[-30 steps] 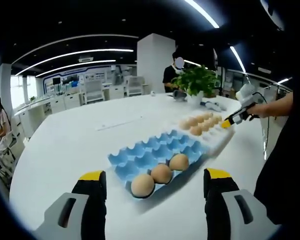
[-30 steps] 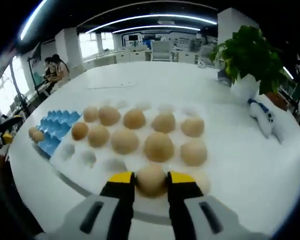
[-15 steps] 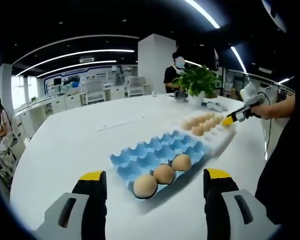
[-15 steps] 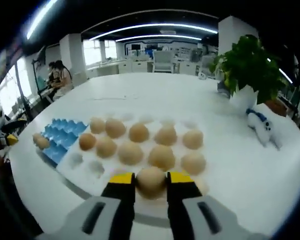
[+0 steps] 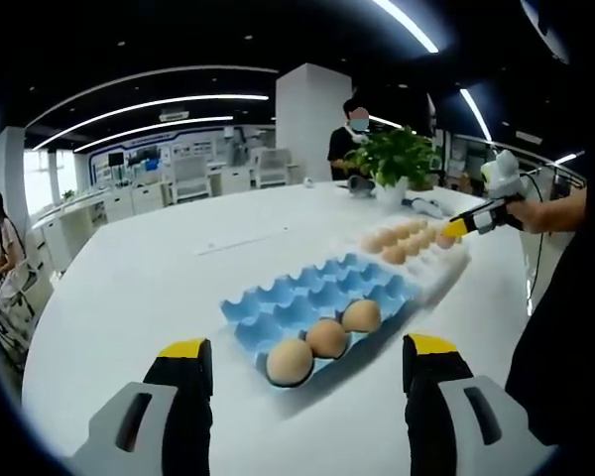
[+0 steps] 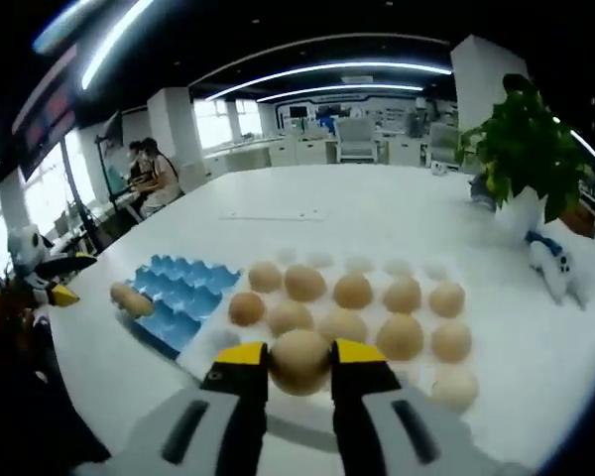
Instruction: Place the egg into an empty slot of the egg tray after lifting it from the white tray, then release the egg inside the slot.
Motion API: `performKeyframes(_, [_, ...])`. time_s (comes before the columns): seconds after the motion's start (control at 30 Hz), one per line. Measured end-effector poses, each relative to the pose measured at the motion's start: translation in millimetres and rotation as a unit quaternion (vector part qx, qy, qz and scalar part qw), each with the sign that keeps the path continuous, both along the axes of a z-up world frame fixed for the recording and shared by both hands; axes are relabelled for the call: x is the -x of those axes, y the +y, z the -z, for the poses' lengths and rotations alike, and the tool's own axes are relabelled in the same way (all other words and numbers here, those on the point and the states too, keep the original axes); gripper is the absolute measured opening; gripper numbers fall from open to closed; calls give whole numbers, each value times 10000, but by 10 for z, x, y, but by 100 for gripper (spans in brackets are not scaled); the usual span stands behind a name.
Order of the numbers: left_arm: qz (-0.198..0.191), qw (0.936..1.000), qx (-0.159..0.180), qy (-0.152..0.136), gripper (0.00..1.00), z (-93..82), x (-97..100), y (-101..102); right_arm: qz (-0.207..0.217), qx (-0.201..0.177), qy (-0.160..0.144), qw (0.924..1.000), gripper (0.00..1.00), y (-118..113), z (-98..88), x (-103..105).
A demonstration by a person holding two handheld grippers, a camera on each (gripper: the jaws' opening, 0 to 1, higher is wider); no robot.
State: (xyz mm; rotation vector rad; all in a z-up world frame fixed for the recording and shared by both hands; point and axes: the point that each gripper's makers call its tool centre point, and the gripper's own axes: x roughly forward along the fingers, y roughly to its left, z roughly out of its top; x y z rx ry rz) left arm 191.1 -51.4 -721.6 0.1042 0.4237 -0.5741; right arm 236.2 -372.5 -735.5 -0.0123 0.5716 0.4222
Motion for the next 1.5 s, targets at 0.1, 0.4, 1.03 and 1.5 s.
performKeyframes(0.1, [6,10000,12,-2,80,-6,3,-5,-92,-64,0,9999,23,93,4,16])
performKeyframes(0.4, [19,10000,11,5,80,-8,15,-18,-370,-122,33,9992,23,251,47,55])
performKeyframes(1.03, [-7,10000,-12,-34,80,-29,20,-10,-974,-55,-160,9951,23,633,-23,47])
performKeyframes(1.5, [9,10000,6,-7,79,-22,-12,-17,-1266,-215,-80,9917,24,894,-23,26])
